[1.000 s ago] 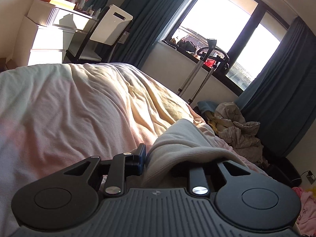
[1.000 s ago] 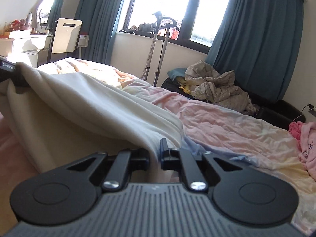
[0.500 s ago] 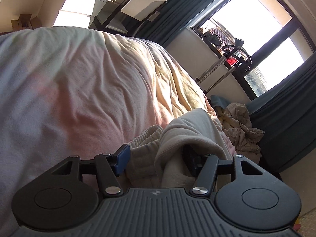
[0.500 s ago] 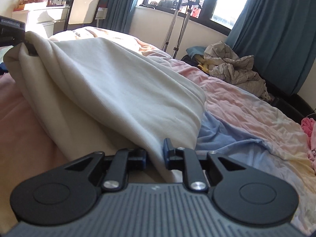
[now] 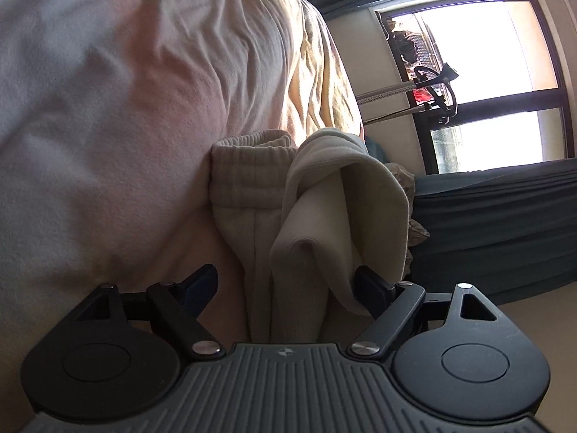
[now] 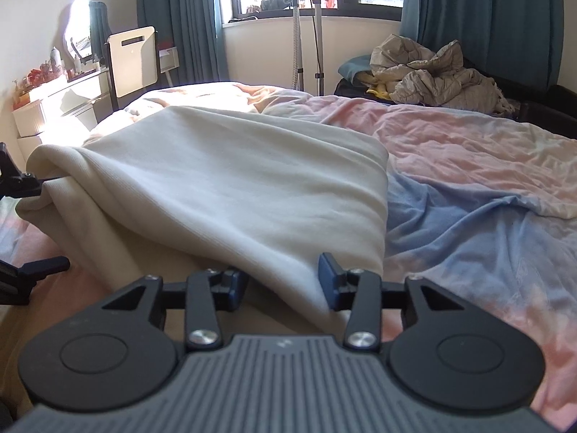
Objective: Fold clothes
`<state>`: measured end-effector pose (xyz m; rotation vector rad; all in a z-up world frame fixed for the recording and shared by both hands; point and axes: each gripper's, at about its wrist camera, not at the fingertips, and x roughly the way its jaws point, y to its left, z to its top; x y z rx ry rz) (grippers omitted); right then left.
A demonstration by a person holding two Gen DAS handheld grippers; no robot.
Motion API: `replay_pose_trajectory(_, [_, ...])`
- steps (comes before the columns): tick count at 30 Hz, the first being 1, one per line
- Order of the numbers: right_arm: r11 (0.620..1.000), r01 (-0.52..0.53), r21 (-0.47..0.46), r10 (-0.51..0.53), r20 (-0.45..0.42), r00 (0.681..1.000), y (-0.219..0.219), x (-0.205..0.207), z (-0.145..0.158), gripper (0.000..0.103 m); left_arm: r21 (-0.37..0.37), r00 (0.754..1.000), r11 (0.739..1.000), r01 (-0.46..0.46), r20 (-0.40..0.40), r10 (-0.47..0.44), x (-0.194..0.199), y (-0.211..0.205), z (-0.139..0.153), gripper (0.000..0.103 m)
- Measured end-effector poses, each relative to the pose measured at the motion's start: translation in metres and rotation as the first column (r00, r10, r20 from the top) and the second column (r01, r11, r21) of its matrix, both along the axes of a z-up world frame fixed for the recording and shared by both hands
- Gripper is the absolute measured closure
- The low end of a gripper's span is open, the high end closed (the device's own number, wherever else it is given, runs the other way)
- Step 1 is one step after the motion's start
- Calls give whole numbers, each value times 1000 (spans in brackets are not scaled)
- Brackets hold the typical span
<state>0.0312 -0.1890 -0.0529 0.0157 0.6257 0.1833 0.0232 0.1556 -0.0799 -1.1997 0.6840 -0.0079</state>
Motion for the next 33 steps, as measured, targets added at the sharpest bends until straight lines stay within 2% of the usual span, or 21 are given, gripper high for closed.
replay_pose_trajectory(4, [1000, -2, 4, 2, 5, 1000, 0, 1, 1, 57, -31, 1000, 999, -16, 6, 16, 18, 0, -13, 15])
replay_pose_trajectory(7, [997, 11, 72, -12, 4, 1000, -10, -1, 7, 57, -17, 1000, 1000, -3, 24, 4, 33, -2, -17, 10])
replay_pose_trajectory(9, [986, 30, 163, -30, 3, 1000, -21, -6, 16, 56, -1, 999, 1000, -6, 39, 6, 39, -3, -17, 10])
replay_pose_trajectory(12, [937, 19, 348, -32, 32, 999, -42, -16, 33, 50, -10, 998, 1000, -10, 58, 11, 42, -2, -18, 10])
replay_pose_trajectory(13, [914, 18, 405, -40, 45, 998, -50, -19, 39, 45, -22, 998, 1000, -10, 65, 12, 43, -2, -18, 10])
replay_pose_trajectory(16, [858, 60, 510, -106, 63, 992, -73, -19, 47, 38, -20, 998, 1000, -12, 69, 13, 46, -4, -19, 11])
replay_pose_trajectory(20, [804, 214, 555, -194, -95, 976, -98, 18, 26, 37, 21, 997, 1000, 2, 75, -4, 50, -9, -19, 12])
replay_pose_trajectory(22, [785, 263, 561, -202, -170, 964, -105, 43, 8, 37, 24, 996, 1000, 14, 84, -16, 52, -8, -20, 14])
replay_pose_trajectory(25, [783, 295, 547, -165, -275, 947, -113, 80, -23, 36, -1, 995, 1000, 22, 95, -22, 53, -3, -24, 21])
replay_pose_trajectory(27, [770, 235, 593, -67, -291, 954, -110, 97, -38, 36, -24, 995, 1000, 17, 99, -15, 53, -1, -27, 29])
replay_pose_trajectory(28, [748, 207, 631, -26, -283, 959, -108, 102, -42, 32, -35, 994, 999, 16, 105, -13, 54, 0, -29, 32])
replay_pose_trajectory(30, [709, 174, 684, 7, -253, 967, -108, 107, -45, 29, -48, 993, 999, 16, 116, -10, 55, 0, -31, 33])
replay_pose_trajectory(32, [618, 181, 765, 9, -237, 972, -118, 112, -53, 29, -45, 992, 999, 18, 127, -12, 59, -1, -33, 33])
replay_pose_trajectory(33, [572, 195, 796, 0, -238, 971, -122, 113, -58, 33, -39, 991, 999, 21, 135, -15, 60, -2, -34, 33])
